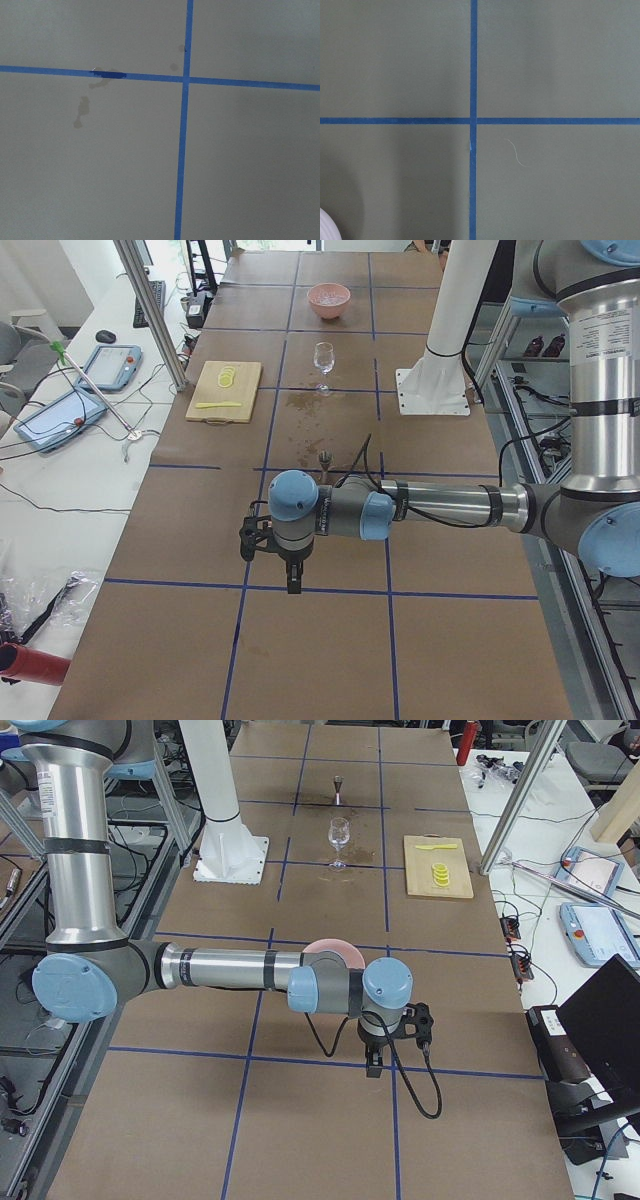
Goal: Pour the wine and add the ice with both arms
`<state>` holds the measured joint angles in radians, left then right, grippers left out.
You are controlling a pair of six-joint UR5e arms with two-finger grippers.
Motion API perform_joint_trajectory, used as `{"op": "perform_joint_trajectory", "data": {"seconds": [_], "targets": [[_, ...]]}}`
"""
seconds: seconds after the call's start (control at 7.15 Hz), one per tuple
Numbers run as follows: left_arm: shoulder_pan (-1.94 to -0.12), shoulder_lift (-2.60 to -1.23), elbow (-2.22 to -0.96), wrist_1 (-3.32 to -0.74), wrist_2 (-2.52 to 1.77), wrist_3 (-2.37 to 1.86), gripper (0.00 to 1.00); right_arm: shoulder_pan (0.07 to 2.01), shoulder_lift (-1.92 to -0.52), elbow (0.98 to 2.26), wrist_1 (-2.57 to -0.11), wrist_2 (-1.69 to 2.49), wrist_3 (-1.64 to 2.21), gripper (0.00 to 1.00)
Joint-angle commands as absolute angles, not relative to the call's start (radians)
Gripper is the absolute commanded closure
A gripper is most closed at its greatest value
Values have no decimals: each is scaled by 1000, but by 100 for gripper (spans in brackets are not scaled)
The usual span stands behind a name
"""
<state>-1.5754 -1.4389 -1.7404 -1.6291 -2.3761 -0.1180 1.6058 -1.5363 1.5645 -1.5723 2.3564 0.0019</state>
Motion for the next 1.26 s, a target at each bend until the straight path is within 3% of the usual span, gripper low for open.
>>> {"op": "perform_joint_trajectory", "data": {"seconds": [0.0, 1.12], "targets": [[-1575, -1447, -1746, -1629, -2378, -117, 0, 1605, -1534, 1569, -1572, 2356, 3, 0], [-1575, -1476, -1764, -1657, -2393, -110, 0, 1605, -1532, 1572, -1572, 2358, 5, 0]]}}
